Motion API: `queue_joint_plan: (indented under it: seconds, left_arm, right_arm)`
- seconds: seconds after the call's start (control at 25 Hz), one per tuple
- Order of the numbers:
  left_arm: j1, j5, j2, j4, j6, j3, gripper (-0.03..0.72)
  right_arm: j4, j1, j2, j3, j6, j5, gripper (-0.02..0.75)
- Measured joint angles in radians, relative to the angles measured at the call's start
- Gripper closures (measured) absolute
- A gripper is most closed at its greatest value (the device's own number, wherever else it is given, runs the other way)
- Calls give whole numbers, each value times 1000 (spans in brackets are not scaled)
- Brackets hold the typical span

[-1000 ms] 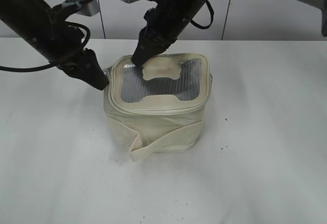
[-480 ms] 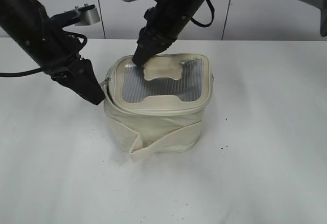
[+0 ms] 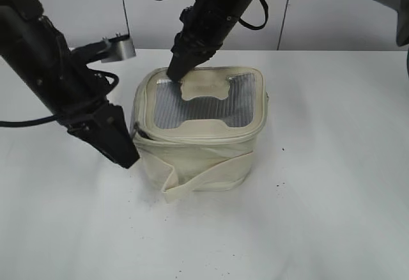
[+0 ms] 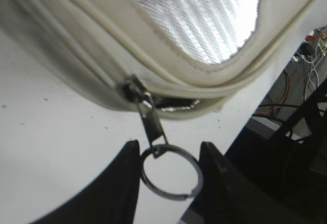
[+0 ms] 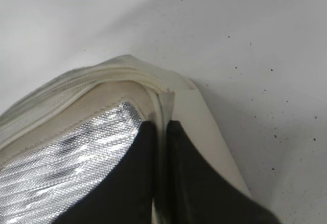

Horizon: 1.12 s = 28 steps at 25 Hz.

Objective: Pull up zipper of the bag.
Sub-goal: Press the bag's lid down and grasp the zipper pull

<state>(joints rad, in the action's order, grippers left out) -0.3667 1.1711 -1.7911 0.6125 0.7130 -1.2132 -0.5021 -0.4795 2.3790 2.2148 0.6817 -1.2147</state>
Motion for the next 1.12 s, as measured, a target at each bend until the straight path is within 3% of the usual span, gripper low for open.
queue_joint_plan:
  seconds: [0.24,0.52,0.88,1.12]
  left_arm:
    - [-150,-40,42,66,-28,59,415]
    - [-353,-266,42,77,-106,62,425]
    - [-394,-418,42,208,-119,72,434]
    - [-398,-446,41,226,-119,73,445]
  right_arm:
    - [0,0,0,2,-4,-5,721]
    - [-7,0,0,2,-3,-15,721]
    - [-15,0,0,2,-3,-15,721]
    - [-15,1,1,2,-3,-15,721]
